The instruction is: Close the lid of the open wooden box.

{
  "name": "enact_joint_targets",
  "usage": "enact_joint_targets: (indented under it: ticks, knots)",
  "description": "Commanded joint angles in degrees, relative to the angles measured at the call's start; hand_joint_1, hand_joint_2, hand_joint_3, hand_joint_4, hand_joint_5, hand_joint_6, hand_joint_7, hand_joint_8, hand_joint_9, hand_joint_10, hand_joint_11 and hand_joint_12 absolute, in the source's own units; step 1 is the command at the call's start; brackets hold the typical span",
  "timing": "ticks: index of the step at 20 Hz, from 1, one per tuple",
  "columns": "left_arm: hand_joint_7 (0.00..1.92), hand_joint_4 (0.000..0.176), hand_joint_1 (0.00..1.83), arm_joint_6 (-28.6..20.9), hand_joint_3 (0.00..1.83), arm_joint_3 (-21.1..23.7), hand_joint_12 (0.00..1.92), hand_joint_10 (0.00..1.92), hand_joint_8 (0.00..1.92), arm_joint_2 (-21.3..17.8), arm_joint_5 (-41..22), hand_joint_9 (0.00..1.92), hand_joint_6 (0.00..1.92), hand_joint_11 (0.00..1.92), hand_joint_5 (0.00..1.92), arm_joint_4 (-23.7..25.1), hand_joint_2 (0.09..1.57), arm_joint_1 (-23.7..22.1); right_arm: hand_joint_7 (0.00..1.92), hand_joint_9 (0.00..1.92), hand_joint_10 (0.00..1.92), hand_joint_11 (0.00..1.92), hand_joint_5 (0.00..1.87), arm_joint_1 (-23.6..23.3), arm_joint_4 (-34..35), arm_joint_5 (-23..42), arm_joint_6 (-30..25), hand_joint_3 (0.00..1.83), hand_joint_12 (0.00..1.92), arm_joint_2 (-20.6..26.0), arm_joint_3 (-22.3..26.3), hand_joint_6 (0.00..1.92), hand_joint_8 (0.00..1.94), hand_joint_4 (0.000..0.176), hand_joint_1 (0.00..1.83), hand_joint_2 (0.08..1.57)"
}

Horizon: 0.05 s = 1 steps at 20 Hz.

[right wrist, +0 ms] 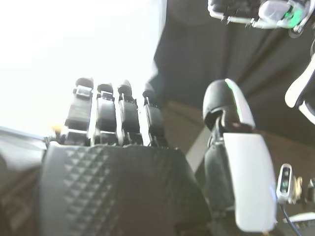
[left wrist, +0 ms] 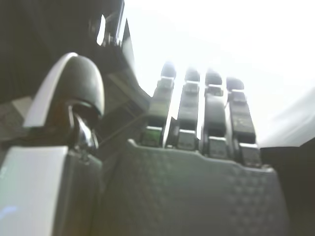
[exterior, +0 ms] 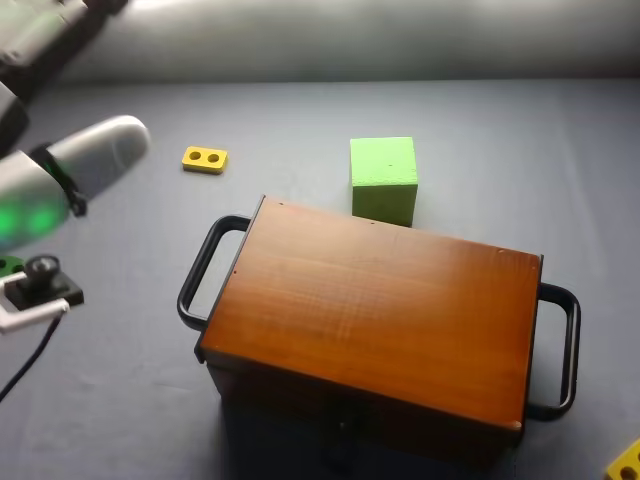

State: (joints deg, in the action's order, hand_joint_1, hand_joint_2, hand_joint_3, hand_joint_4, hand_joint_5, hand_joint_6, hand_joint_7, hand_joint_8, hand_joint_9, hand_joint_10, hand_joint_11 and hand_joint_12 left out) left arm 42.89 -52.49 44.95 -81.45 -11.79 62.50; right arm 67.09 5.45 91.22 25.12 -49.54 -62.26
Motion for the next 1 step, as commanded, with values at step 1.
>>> enact_joint_targets:
  ticks: [1]
  knots:
    - [0.00,0.000,0.24,-1.89,0.00,-0.39,0.02,0.00,0.00,0.48,-8.98,0.00,0.00,0.03,0.03,0.37,1.45,-0.10,0.22,0.22,0.01,0.24,0.11,-0.32,0.88,8.98,-0.13,0.00,0.08,0.03,0.35,0.00,0.01,0.020,0.53,1.24]
